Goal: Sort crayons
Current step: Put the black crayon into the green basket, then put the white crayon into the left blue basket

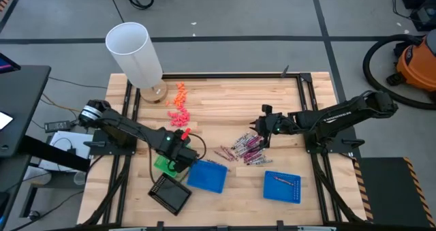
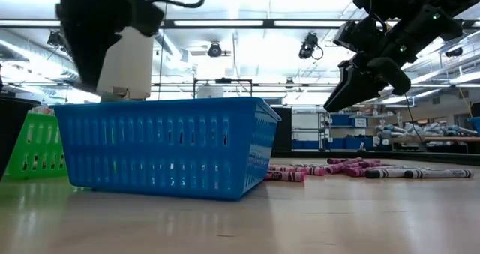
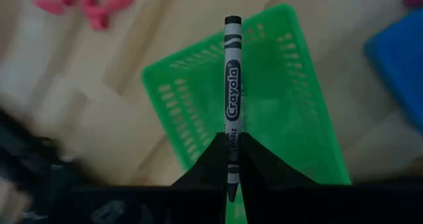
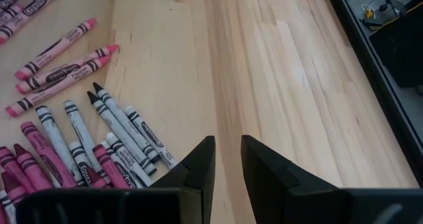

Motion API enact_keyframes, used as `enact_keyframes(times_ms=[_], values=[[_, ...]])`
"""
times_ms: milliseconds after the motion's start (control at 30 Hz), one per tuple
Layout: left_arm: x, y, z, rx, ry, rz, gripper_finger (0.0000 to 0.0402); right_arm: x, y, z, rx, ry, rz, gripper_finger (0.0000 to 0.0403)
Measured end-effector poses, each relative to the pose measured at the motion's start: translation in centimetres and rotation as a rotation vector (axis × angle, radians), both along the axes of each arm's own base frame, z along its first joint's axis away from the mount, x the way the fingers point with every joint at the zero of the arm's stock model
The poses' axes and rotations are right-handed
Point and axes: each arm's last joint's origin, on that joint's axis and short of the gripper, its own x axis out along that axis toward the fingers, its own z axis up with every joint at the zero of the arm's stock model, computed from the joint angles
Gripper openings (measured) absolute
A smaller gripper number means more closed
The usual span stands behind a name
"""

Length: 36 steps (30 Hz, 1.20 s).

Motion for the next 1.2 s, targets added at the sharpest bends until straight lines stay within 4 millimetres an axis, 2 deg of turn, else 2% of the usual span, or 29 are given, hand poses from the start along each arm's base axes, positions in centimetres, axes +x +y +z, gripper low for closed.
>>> enact_keyframes(times_ms=[200, 367, 667, 767, 867, 967, 1067, 1200], values=[[-1.7, 0.4, -1.1, -0.090, -0.076, 0.093, 0.0020, 0.1, 0.0, 0.1, -0.002, -0.007, 0.002, 0.0084], [-1.9, 0.4, -2.5, -0.164, -0.159, 0.117, 0.0020, 0.1, 0.0, 0.1, -0.003, -0.006, 0.003, 0.0084], [-2.4, 0.5, -4.4, -0.183, -0.168, 0.153, 0.0021, 0.0, 0.0, 0.0, -0.003, -0.006, 0.003, 0.0084], [-2.5, 0.6, -4.6, -0.180, -0.161, 0.173, 0.0034, 0.0, 0.0, 0.0, -0.003, -0.006, 0.003, 0.0084], [-2.6, 0.6, -4.6, -0.178, -0.158, 0.176, 0.0066, 0.0, 0.0, 0.0, -0.003, -0.006, 0.003, 0.0084], [-2.2, 0.8, -3.8, -0.179, -0.161, 0.168, 0.0106, 0.1, 0.0, 0.0, -0.003, -0.006, 0.002, 0.0084], [-1.4, 1.1, -1.6, -0.156, -0.183, 0.135, 0.0137, 0.1, 0.0, 0.1, -0.003, -0.007, 0.003, 0.0084], [-0.4, 1.4, 1.0, -0.100, -0.251, 0.082, 0.0151, 0.1, 0.0, 0.1, -0.003, -0.009, 0.002, 0.0084]])
